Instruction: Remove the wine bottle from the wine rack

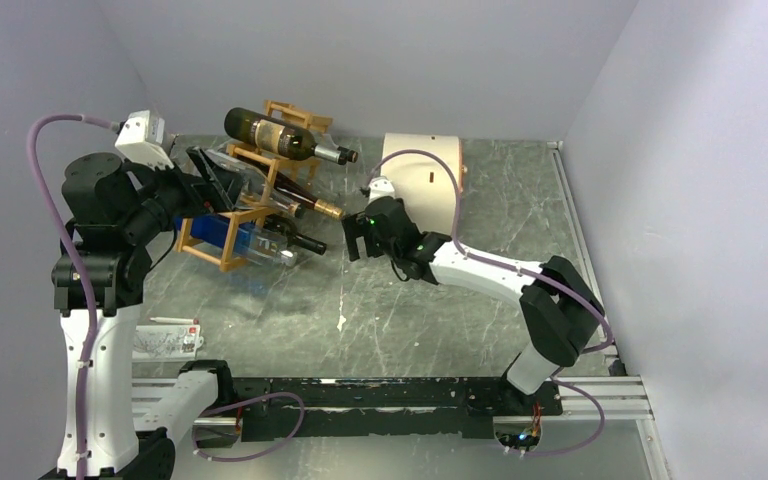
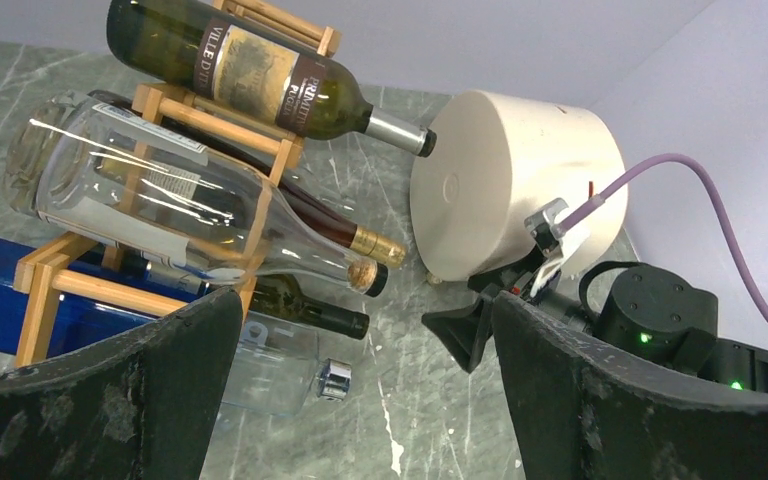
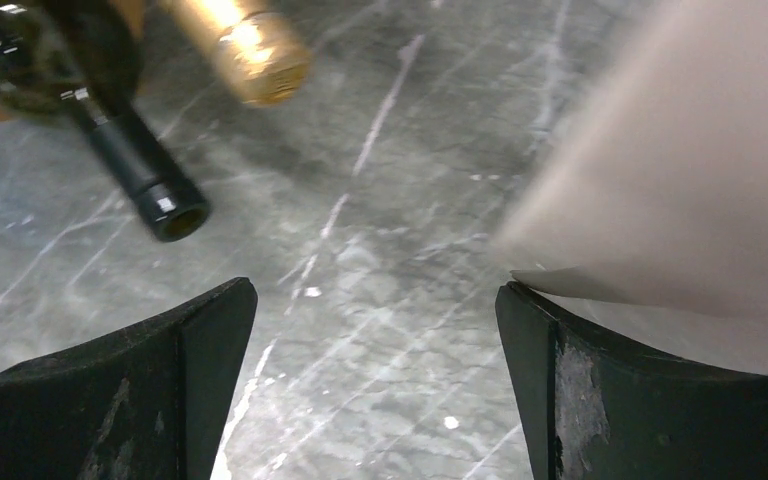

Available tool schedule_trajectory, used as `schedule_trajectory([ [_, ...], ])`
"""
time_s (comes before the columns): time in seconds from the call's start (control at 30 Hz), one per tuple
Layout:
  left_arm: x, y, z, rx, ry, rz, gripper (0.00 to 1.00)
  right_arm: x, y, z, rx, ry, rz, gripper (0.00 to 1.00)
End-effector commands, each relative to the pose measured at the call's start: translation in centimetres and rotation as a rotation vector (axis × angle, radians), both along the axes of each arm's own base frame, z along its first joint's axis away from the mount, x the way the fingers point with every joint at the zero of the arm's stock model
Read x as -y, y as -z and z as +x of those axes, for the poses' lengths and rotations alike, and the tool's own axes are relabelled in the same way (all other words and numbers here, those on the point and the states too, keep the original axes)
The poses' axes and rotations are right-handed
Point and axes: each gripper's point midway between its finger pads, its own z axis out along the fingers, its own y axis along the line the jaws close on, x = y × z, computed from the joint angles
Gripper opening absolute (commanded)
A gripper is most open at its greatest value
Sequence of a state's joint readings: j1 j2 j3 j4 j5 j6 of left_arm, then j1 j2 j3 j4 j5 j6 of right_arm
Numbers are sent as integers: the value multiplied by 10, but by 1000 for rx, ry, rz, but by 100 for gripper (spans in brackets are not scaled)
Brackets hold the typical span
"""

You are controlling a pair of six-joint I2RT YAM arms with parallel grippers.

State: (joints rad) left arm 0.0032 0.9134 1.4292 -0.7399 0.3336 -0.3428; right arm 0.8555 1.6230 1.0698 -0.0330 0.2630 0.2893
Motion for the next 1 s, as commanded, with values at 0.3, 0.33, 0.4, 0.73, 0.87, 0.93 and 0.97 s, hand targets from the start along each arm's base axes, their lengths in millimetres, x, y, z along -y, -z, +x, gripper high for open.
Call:
schedule_trajectory([
  [0.3, 2, 15, -7, -50, 12, -19, 99, 90, 4, 79, 70, 282, -19, 96],
  [0.33, 2, 17, -8, -56, 11, -19, 99, 96, 4, 84, 73, 297, -23, 96],
  [0.4, 2, 21, -9, -68, 7, -18, 99, 106, 2, 91, 84, 323, -32, 96],
  [0.73, -6, 47, -19, -149, -33, 10, 99, 130, -4, 121, 83, 366, -27, 96],
  [0.87, -13, 63, -28, -203, -65, 40, 99, 89, -21, 109, 66, 252, 73, 96],
  [0.93, -22, 75, -31, -241, -116, 55, 99, 56, -33, 94, 76, 173, 110, 96],
  [0.97, -29, 81, -32, -266, -155, 64, 99, 42, -39, 88, 76, 135, 136, 97],
])
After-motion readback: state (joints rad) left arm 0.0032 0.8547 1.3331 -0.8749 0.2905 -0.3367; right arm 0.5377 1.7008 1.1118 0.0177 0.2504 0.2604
